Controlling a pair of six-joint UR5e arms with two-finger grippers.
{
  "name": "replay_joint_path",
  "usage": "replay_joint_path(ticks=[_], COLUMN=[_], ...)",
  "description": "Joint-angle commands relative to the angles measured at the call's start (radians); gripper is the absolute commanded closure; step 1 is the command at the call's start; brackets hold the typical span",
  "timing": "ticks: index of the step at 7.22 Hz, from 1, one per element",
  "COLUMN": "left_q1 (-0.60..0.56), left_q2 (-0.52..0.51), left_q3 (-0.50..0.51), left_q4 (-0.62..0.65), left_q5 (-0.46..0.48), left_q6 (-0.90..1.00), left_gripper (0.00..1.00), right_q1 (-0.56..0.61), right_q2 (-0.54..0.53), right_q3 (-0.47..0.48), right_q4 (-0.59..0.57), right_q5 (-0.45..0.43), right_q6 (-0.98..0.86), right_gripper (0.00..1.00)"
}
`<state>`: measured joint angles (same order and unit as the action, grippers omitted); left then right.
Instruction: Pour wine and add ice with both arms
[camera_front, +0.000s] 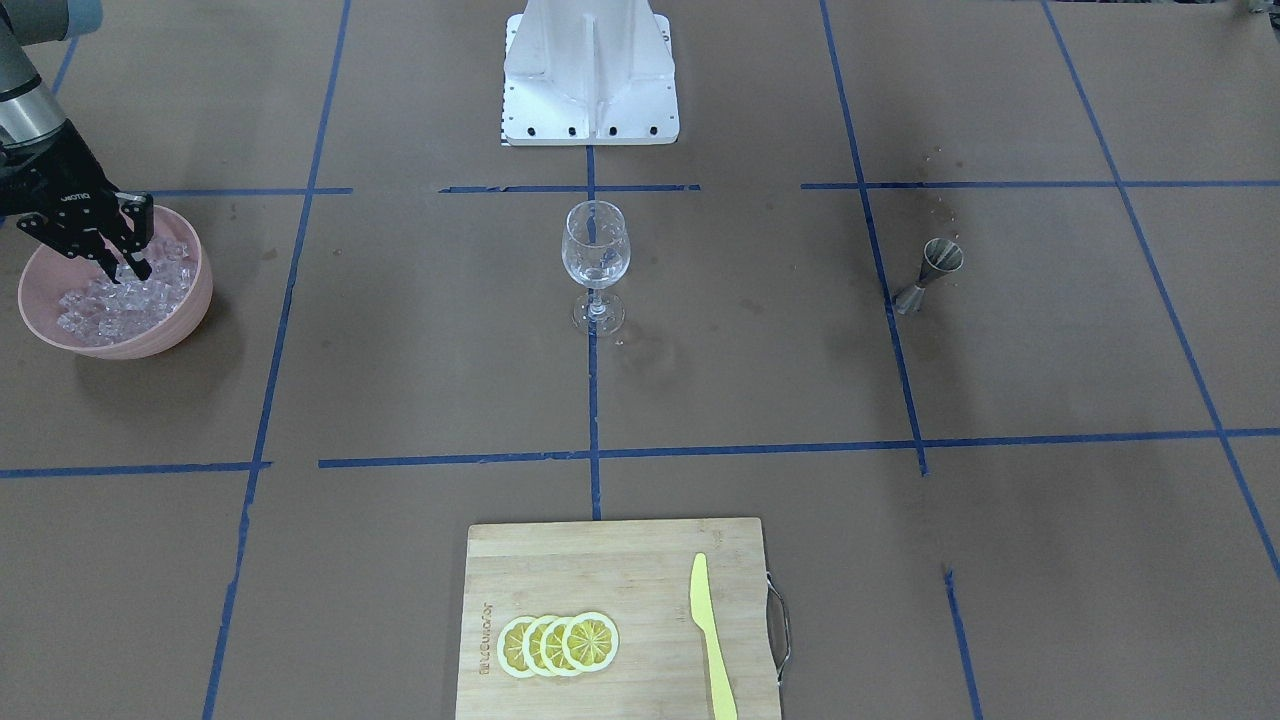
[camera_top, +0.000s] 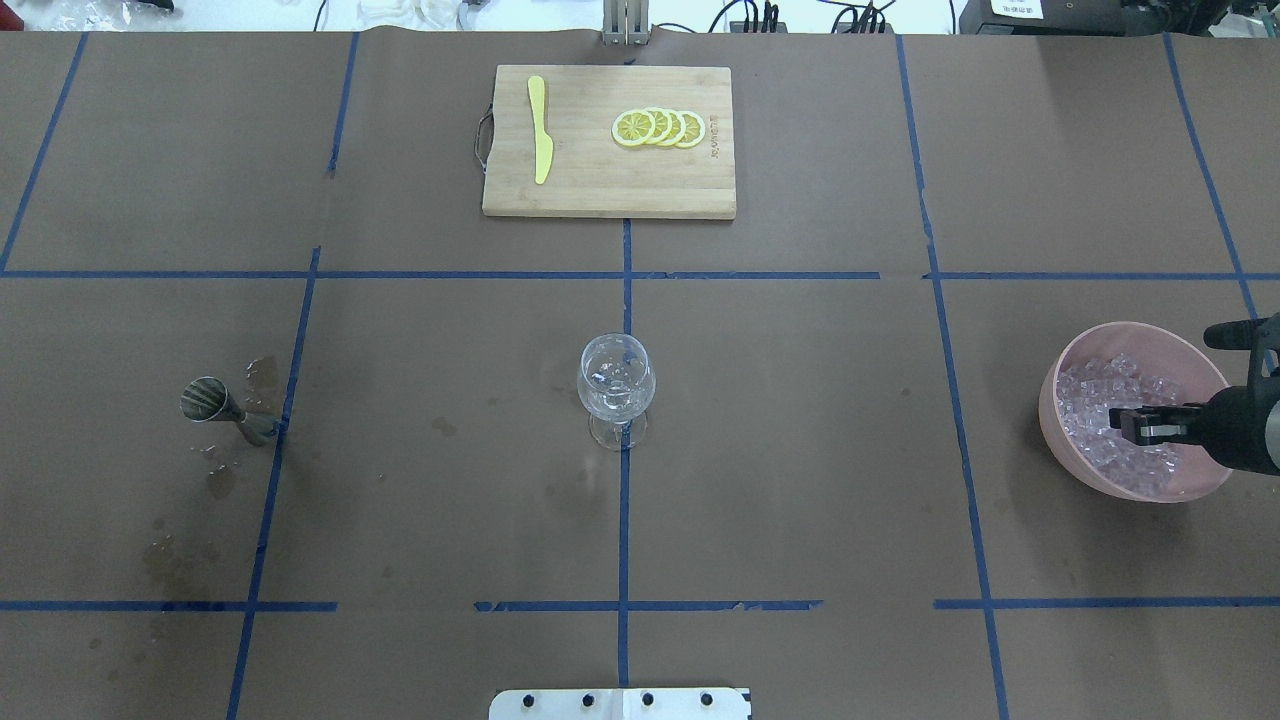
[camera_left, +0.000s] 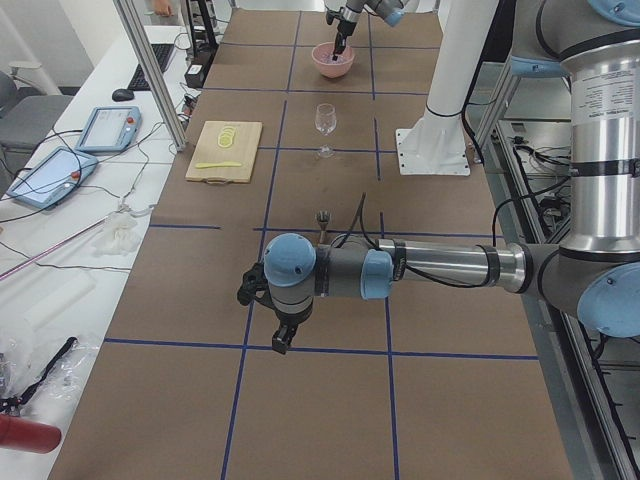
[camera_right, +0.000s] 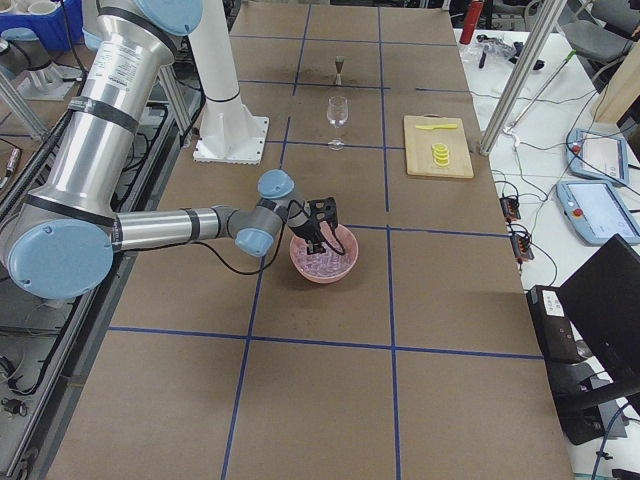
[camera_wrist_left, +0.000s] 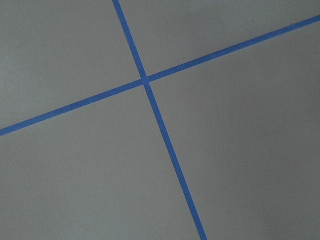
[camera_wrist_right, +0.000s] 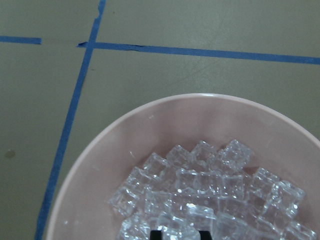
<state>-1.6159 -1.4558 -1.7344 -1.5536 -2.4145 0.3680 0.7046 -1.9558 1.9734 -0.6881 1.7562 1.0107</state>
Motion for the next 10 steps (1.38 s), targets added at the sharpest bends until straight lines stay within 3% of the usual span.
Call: replay_joint_path(ticks=[1,3,5,6,7,10], left_q1=[0.001,0.001,0.001,0.001,0.001,0.001], left_q2=[0.002,0.003,0.002,0.002,0.002,0.002], left_q3=[0.009,0.010,0.001,-0.002,-0.002,-0.004], left_q4=[0.009,0.012,0.012,0.012,0.009,0.007], left_q5=[0.002,0.006,0.005,0.003,0.003,0.005], left_q6=[0.002,0.005,0.005,0.006,0.005,0.006], left_gripper=[0.00,0.00,0.00,0.00,0.00,0.00], right_q1=[0.015,0.006,-0.058,-0.106,-0.138,-0.192], right_q2=[0.070,0.415,0.839,1.020,1.119,1.236], right_q3=[0.208,0.231,0.202,0.136,0.074,-0.043], right_q4=[-0.348,-0.721,-1.134,-1.224,-1.226,-1.226], right_q5=[0.009,0.009,0.008,-0.004,-0.011,-0.023], right_q6=[-0.003,0.003,0.070,0.180,0.225,0.253], right_gripper=[1.00,1.00,1.00,1.00,1.00,1.00])
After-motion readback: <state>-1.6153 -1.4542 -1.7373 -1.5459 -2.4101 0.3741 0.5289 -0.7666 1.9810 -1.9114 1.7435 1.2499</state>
